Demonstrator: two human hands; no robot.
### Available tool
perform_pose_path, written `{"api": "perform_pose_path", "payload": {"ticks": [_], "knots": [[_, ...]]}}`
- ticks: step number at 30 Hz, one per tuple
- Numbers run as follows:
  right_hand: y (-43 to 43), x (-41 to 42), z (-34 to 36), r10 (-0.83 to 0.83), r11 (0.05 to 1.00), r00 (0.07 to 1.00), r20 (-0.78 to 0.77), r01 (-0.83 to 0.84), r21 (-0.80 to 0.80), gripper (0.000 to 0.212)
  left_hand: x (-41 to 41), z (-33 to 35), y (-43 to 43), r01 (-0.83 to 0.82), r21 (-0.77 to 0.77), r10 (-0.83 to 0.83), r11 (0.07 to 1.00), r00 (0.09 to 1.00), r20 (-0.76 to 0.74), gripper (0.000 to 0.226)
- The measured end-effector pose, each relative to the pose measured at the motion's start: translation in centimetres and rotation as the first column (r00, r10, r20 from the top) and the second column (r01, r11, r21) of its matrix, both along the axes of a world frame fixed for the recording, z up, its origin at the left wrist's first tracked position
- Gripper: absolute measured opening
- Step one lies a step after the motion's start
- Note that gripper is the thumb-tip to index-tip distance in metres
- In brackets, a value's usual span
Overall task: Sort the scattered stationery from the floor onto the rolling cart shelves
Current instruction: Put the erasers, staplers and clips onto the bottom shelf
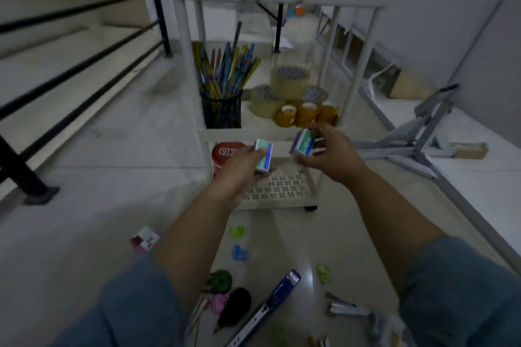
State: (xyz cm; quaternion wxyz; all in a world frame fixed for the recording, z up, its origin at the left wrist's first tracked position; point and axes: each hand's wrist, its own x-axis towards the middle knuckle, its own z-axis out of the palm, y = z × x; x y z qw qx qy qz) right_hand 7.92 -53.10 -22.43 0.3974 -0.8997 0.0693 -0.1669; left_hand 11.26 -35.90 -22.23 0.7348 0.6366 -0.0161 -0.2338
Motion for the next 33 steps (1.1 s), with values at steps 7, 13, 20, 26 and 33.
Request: {"api": "perform_pose_path", "payload": {"ticks": [7,13,20,26,33], "knots": [[-1.2,-0.2,-3.6,0.015,0.993,0.998,0.061,-0.007,-0.12,0.059,6.8,5.0,-6.2,-0.165,0.373,0.029,0.913,0.938,0.346,0.037],[-1.3,0.8,-5.3,0.223,0.907,0.971,-0.083,-0.238,-0.347,0.062,11.0,3.5,-8.3,-0.16,0.659,-0.08,0.735,0.945,0.318,0.034],[-1.7,0.9,-6.1,0.262,0.888,0.957,-0.125,-0.29,-0.358,0.059,12.3,2.9,-9.5,-0.1,0.767,-0.173,0.634,0.948,0.267,0.036],[-1.7,1.0,-6.5,0.273,0.885,0.952,-0.136,-0.304,-0.354,0.06,12.9,2.4,-9.1,-0.158,0.835,-0.257,0.527,0.907,0.334,0.031],[-1.5,1.2,-6.5,0.271,0.885,0.953,-0.136,-0.302,-0.355,0.062,12.3,3.0,-8.7,-0.129,0.906,-0.408,0.403,0.861,0.304,0.07]]}}
